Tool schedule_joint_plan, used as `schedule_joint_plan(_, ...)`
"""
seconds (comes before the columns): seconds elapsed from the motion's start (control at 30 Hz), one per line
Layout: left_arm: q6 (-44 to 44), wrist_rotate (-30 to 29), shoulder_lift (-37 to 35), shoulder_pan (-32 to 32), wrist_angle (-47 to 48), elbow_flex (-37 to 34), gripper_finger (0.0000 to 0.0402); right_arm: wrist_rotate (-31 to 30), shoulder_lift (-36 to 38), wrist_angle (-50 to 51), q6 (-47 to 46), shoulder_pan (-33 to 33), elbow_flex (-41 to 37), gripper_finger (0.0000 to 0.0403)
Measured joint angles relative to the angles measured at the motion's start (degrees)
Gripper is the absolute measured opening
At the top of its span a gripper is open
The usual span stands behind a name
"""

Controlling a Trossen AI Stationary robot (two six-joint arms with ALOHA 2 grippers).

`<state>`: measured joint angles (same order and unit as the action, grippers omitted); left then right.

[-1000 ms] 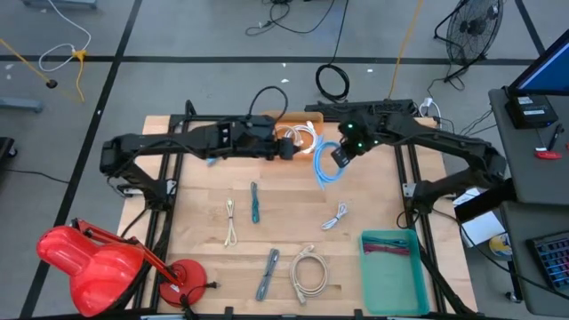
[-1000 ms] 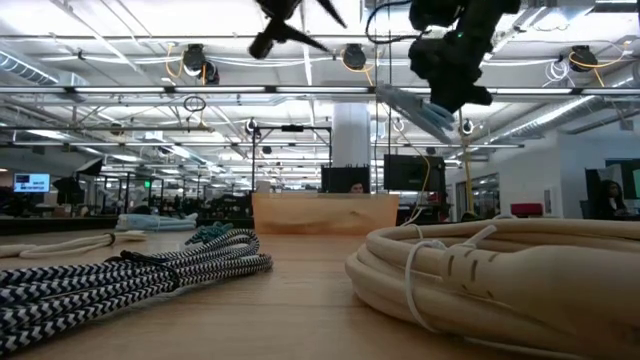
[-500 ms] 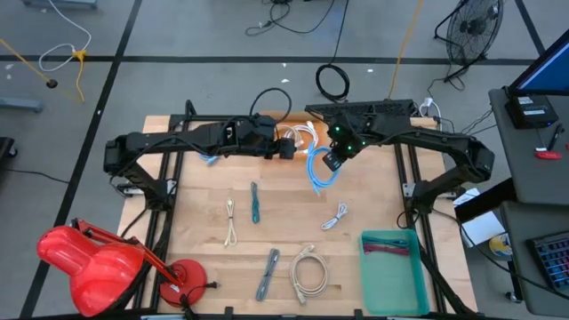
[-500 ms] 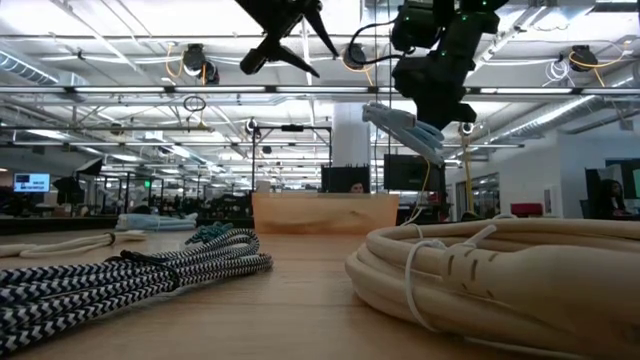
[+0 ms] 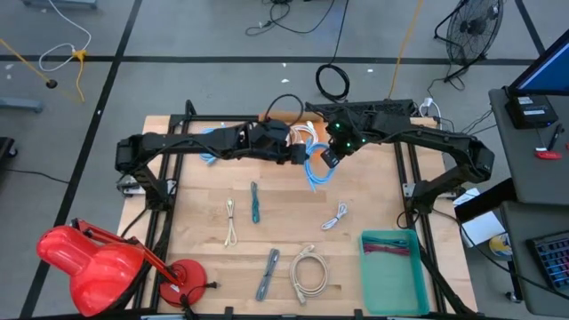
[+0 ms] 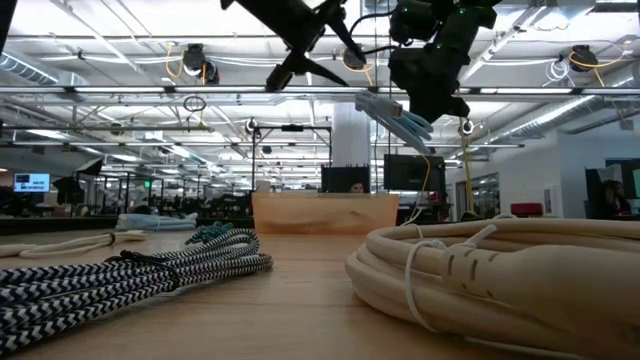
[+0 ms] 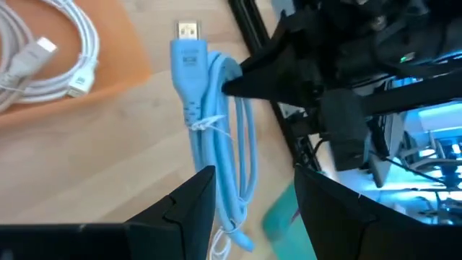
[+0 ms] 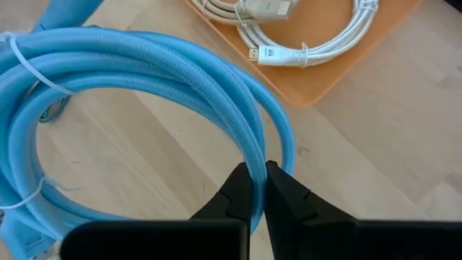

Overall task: Pick & Place USB Port
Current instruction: Put the large bottom blue charger cable into the orange bin

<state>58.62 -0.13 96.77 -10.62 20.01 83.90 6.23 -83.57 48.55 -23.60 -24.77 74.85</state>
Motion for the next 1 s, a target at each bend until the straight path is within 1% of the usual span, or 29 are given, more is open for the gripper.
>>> schedule_joint_plan(0.13, -1.54, 0.48, 0.16, -0.7, 1.1, -0.02, 0.019, 0.46, 0.0, -0.31, 0.03, 0.02, 0.0, 0.0009)
schedule_joint_plan(0.2, -5.0, 2.18, 0.13, -1.16, 1.06, -0.02, 0.019, 2.16, 0.0, -0.39, 0.75, 0.02, 0.0, 0.0009)
schedule_joint_plan(0.27, -11.07, 5.47, 0.13, -1.88, 1.43, -0.02, 0.019, 4.85, 0.0, -0.41, 4.43, 0.02, 0.0, 0.0009)
schedule_joint_plan(0.33, -14.72, 8.98, -0.29, -3.1, 3.6, -0.02, 0.019, 8.24, 0.0, 0.09, 9.67, 0.33, 0.02, 0.0009)
schedule_joint_plan(0.4, -16.17, 12.47, -1.05, -4.57, 6.45, -0.02, 0.0191, 9.89, 0.0, 1.89, 13.15, 1.02, 0.02, 0.0009)
schedule_joint_plan(0.47, -16.43, 15.71, -1.67, -5.92, 8.22, 0.0, 0.0191, 10.04, 0.02, 4.5, 15.53, 1.95, 0.02, 0.0009)
schedule_joint_plan(0.53, -16.24, 18.64, -2.02, -6.92, 10.61, -0.05, 0.0191, 8.86, 0.15, 7.68, 17.47, 3.44, 0.02, 0.0009)
schedule_joint_plan(0.67, -15.87, 25.71, -2.05, -8.73, 10.03, -0.04, 0.0191, 4.74, 0.17, 10.74, 21.79, 7.36, 0.02, 0.0009)
schedule_joint_plan(0.8, -14.41, 29.1, -0.59, -9.22, 6.79, -0.04, 0.0191, 3.74, 0.16, 10.75, 24.23, 11.18, 1.4, 0.0009)
schedule_joint_plan(0.9, -11.35, 33.45, 1.63, -9.18, 2.77, -0.04, 0.0191, -0.13, -0.47, 11.1, 24.26, 13.13, 3.7, 0.0009)
schedule_joint_plan(1.0, -7.12, 35.86, 3.73, -9.06, -2.16, -0.04, 0.0191, -4.18, -0.79, 13.99, 24.45, 14.02, 6.73, 0.0009)
